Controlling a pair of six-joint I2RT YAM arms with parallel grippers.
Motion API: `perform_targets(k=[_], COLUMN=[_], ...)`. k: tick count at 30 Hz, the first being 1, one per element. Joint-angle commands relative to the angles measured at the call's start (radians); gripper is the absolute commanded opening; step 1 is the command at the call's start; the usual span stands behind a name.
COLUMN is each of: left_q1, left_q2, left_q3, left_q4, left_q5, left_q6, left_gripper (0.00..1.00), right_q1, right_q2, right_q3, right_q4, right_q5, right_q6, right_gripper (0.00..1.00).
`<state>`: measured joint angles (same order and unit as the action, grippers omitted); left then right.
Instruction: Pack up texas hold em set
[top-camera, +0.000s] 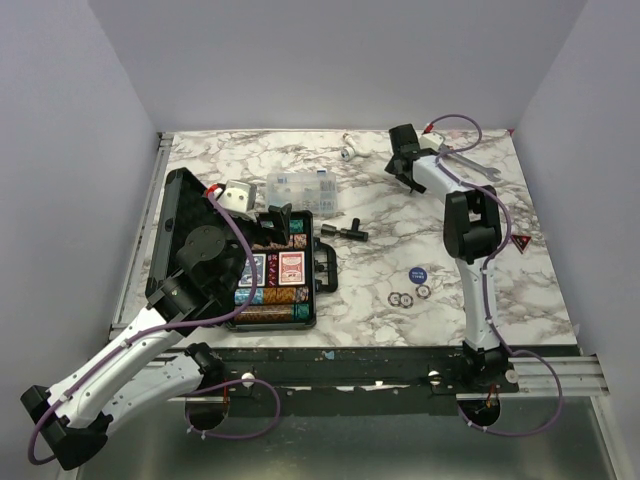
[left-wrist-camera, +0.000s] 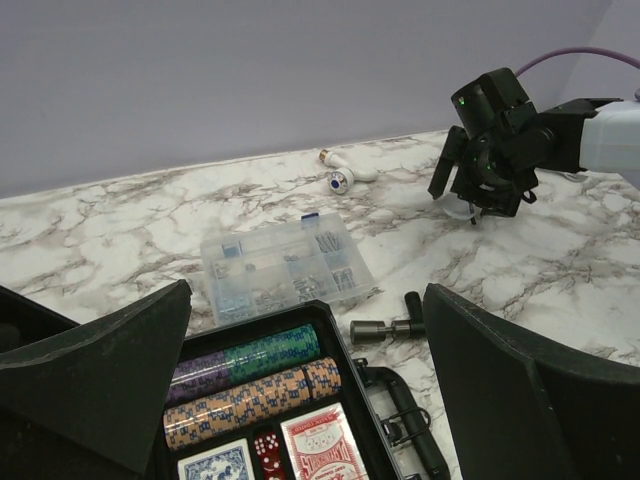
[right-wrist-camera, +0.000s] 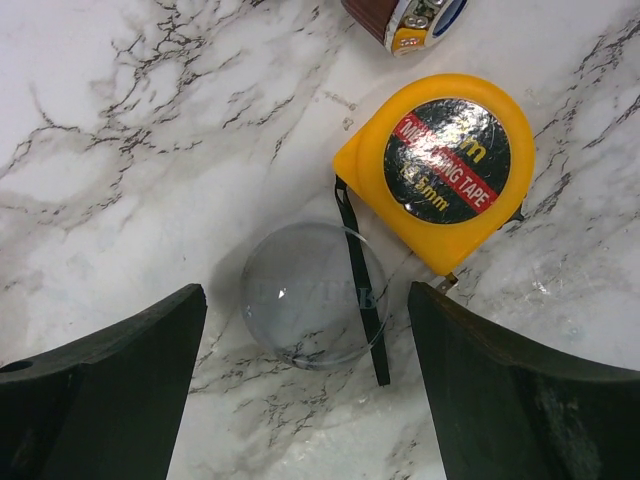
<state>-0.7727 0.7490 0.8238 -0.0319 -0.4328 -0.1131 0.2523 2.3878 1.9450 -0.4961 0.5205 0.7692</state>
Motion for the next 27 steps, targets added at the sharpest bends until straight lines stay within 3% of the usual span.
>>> perform_targets(k=[1,9,18,23,27], left_q1=[-0.005,-0.006,-0.007,-0.007,-0.007], left_q2=[-0.01,-0.017,-0.024,-0.022,-0.021], left_q3=[0.019,0.018,0.02,0.018,0.021], left_q4=[0.006,0.006,0.005,0.007,0.004], left_q5=[0.006,0.01,0.015,0.013,0.006], left_q6=[0.0,-0.007,-0.009,-0.008,-0.005], left_gripper=[0.98,0.98,0.99,0.98,0.98], right_q1=[0.004,0.004,0.003,0.016,0.06], right_q2=[0.078,0.107,0.108,0.029,-0.109], right_q3=[0.05,0.075,0.124,0.146,0.063], right_q4=[-0.097,-0.088,-0.077,-0.047,-0.007], right_q5=[0.07,0.075,0.058,0.073,0.089], right_q6=[-0.048,-0.092,-0.159,-0.241,-0.29], right_gripper=[0.84,0.77,0.55,0.37,0.3])
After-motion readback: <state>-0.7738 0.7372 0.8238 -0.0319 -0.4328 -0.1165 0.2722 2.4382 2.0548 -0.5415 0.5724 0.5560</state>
